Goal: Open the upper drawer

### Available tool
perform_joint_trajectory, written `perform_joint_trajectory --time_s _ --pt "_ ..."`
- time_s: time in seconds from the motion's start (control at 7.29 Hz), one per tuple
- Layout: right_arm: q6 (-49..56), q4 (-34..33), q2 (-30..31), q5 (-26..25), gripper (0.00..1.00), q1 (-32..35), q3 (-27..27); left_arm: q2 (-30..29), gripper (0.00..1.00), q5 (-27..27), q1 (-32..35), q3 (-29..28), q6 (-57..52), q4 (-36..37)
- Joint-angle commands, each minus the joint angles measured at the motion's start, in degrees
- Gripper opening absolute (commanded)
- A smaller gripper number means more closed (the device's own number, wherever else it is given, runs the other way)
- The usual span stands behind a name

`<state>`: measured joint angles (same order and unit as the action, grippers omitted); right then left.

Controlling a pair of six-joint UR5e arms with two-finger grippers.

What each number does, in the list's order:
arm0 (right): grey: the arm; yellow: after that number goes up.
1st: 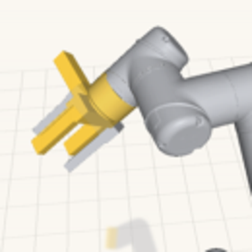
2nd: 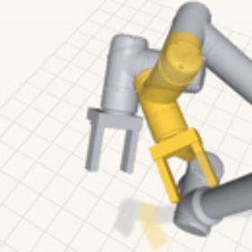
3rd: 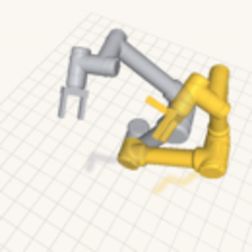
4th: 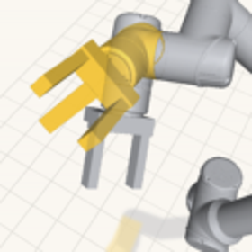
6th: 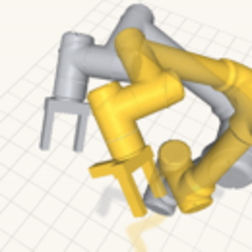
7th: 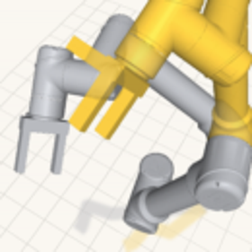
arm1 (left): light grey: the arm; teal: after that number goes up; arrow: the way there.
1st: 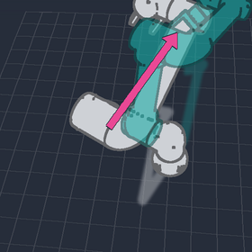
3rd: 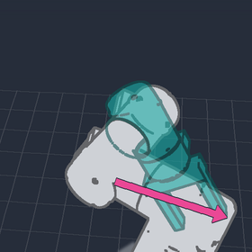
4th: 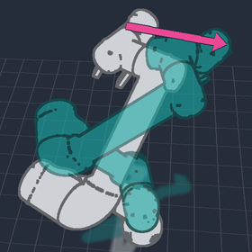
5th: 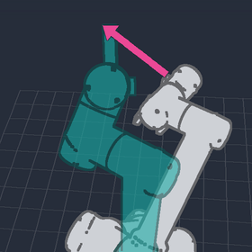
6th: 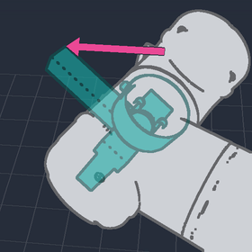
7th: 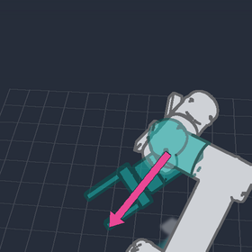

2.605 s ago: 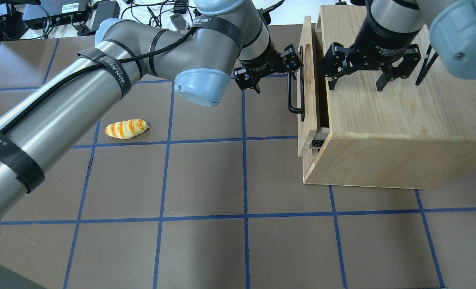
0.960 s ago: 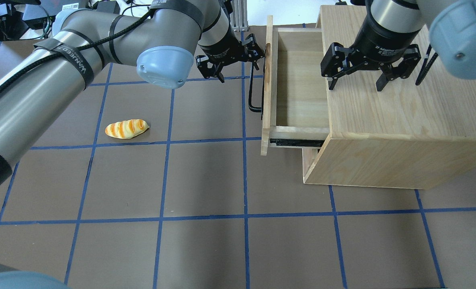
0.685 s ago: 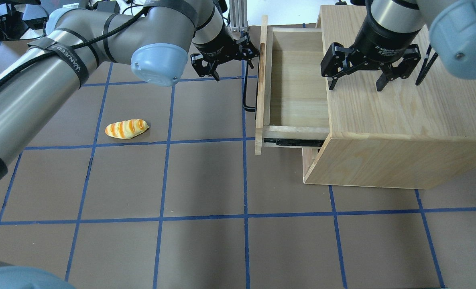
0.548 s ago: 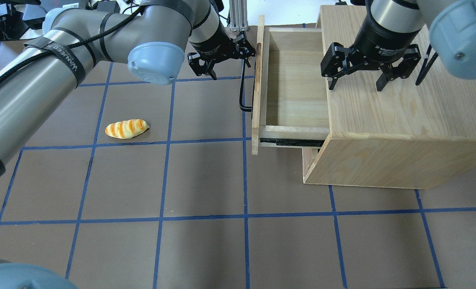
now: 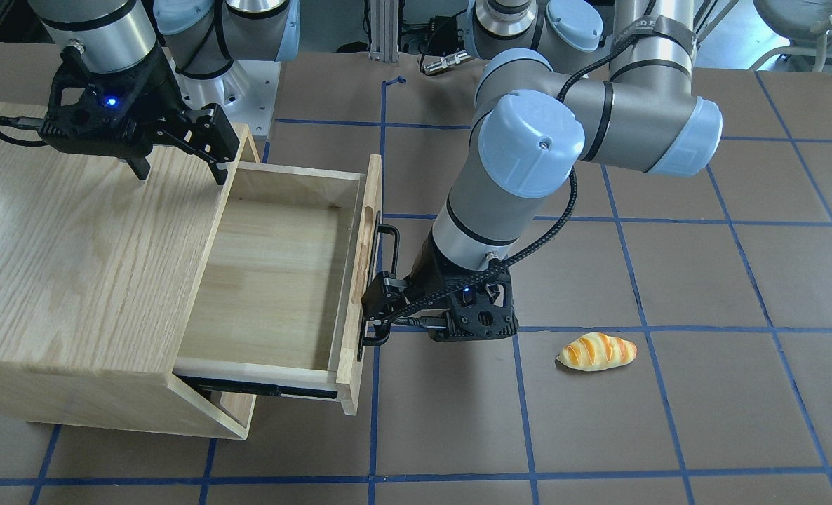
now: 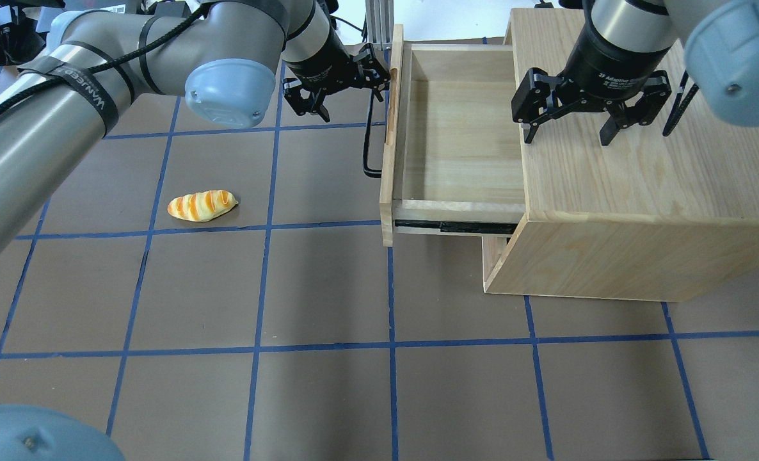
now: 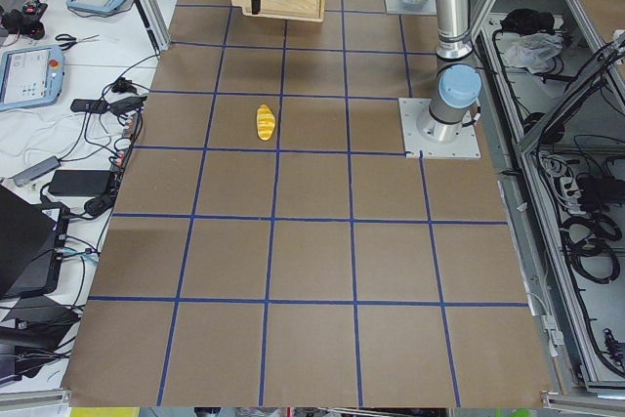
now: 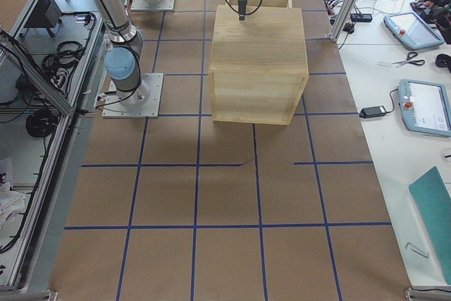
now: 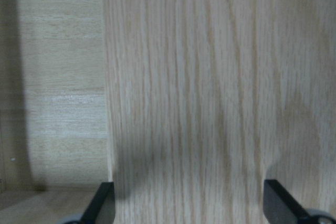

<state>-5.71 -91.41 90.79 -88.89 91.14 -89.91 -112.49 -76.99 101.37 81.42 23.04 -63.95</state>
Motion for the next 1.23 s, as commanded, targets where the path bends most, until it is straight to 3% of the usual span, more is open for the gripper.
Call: perform_joint_trajectory --time_s 0.0,0.55,1.1 --pt "0.0 0.0 0.0 0.03 1.0 0.0 0.0 0.51 1.0 0.0 -0.56 0.49 -0.63 -0.47" --pt "0.0 0.0 0.0 -0.06 1.0 0.0 0.0 1.65 1.0 0.0 -0.56 -0.12 -0.55 -1.7" --pt "0.0 0.0 0.0 0.03 1.0 0.0 0.0 4.47 1.0 0.0 -1.34 -6.35 -0.81 -11.88"
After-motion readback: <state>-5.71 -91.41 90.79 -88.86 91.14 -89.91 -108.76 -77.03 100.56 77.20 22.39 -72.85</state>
